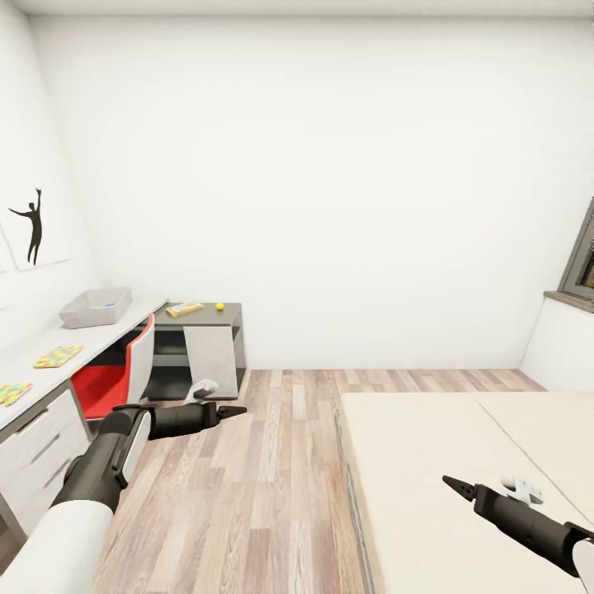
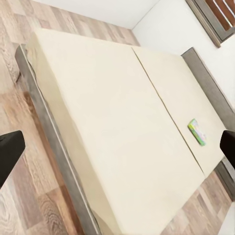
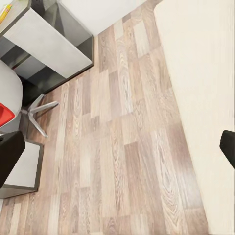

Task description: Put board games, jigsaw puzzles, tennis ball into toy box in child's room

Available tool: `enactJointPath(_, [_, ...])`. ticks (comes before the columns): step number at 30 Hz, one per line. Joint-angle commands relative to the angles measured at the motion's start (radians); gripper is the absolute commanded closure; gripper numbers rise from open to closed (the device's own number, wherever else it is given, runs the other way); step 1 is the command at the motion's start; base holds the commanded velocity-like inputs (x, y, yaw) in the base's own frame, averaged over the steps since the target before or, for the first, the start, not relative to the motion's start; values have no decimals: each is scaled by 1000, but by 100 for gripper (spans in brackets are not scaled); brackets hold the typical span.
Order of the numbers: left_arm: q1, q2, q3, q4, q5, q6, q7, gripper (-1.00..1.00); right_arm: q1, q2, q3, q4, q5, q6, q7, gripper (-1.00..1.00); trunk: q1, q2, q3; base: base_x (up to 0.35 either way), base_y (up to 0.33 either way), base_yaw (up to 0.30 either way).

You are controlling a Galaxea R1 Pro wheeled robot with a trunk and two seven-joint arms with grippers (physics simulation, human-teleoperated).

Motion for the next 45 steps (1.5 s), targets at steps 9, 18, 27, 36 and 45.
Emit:
enactJointPath(9, [0,0,1,0,2,8,-2,-100,-1,0,-2,1,2,5,5,-100,0,-1,-1,0,-297,0])
enactJointPath(18, [0,0,1,0,2,8,-2,-100,-1,0,-2,1,2,5,6,-100,0,-1,-1,0,-298,0])
enactJointPath(27, [0,0,1,0,2,8,-2,-100,-1,0,-2,2,2,5,6,-100,0,-1,-1,0,-298,0])
enactJointPath(36, [0,0,0,0,2,8,-2,-100,-1,0,-2,2,2,5,6,-100,0,-1,-1,0,-298,0])
enactJointPath(45, [0,0,0,0,2,8,-2,-100,-1,0,-2,2,1,5,6,-100,0,-1,-1,0,-298,0])
